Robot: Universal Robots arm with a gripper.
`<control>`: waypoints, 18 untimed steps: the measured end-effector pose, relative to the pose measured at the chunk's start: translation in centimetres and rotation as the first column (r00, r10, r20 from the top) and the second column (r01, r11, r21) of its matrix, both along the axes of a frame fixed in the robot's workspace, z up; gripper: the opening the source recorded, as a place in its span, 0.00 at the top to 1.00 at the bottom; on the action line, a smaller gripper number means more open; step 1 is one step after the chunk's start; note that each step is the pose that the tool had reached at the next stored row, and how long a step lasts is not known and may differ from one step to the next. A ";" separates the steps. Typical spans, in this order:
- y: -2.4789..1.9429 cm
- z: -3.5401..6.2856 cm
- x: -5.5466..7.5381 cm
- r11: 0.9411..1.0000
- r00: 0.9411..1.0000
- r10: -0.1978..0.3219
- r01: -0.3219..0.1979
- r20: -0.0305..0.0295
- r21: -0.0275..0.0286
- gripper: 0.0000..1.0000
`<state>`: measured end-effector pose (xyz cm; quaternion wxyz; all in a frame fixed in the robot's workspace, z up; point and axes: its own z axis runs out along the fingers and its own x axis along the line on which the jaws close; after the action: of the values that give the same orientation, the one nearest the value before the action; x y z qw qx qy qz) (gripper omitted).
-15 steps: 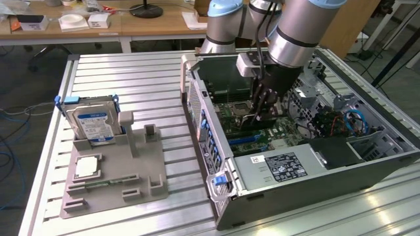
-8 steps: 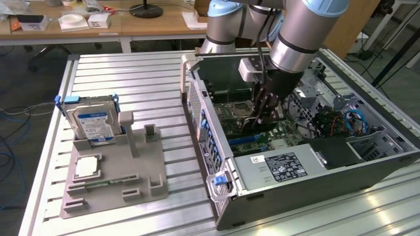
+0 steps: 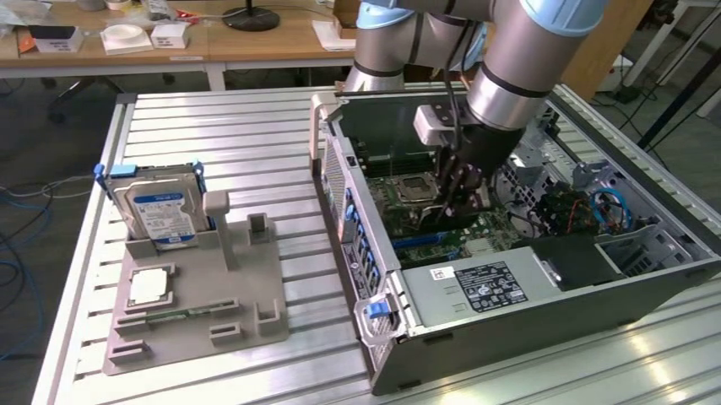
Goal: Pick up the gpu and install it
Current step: 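Insert the gpu into the slot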
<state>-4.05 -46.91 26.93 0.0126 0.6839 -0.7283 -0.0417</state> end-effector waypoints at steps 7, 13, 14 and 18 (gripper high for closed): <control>-0.29 -0.47 0.0 1.000 1.000 0.007 -0.007 0.000 0.000 0.74; -0.33 -0.92 -0.6 1.000 1.000 0.007 -0.007 0.000 0.000 0.74; -0.32 -0.93 -0.8 1.000 1.000 0.007 -0.007 -0.001 0.000 0.74; -0.32 -0.95 -0.9 1.000 1.000 0.007 -0.007 0.000 0.000 0.74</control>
<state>-4.95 -47.23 25.99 0.0129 0.6863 -0.7260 -0.0418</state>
